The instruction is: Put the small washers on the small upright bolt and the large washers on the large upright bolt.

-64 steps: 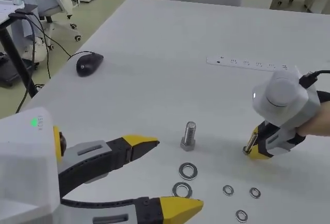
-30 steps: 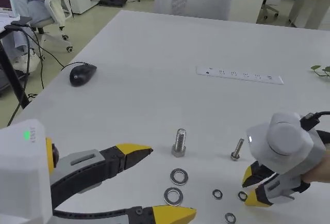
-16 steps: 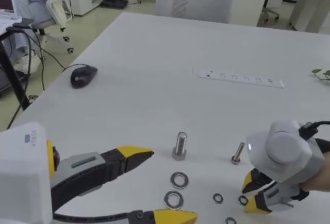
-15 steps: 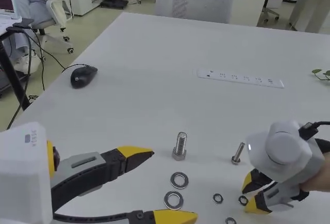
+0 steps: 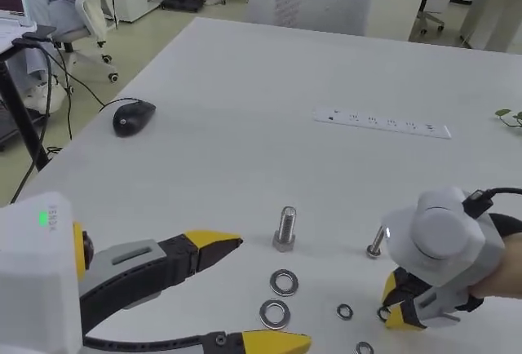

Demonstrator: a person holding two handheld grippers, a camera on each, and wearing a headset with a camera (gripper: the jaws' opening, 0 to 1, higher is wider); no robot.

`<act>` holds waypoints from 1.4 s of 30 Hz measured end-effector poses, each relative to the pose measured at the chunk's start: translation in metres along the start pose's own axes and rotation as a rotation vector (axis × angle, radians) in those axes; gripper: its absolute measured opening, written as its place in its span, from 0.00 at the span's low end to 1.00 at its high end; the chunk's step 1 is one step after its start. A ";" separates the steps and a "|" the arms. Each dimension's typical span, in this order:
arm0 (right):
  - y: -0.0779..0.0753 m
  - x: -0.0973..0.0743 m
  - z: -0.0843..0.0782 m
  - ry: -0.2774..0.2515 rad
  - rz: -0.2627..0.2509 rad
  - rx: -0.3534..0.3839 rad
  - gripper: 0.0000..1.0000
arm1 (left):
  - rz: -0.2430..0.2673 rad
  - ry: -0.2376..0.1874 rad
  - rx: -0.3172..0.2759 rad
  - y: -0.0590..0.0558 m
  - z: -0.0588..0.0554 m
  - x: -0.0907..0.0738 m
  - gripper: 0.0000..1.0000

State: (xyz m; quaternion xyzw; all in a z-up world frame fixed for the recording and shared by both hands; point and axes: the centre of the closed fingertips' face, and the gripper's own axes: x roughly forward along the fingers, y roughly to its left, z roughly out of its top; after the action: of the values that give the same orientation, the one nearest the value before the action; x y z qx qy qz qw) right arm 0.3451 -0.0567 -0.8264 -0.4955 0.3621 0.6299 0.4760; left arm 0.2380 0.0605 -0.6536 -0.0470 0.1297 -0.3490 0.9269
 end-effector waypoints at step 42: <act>-0.054 -0.064 -0.004 0.004 -0.087 0.030 0.12 | -0.013 0.011 0.005 -0.003 0.000 0.003 0.59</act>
State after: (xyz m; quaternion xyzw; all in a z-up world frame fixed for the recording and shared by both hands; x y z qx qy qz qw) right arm 0.4014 -0.0601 -0.7643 -0.5050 0.3506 0.6020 0.5095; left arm 0.2384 0.0564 -0.6541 -0.0435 0.1336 -0.3557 0.9240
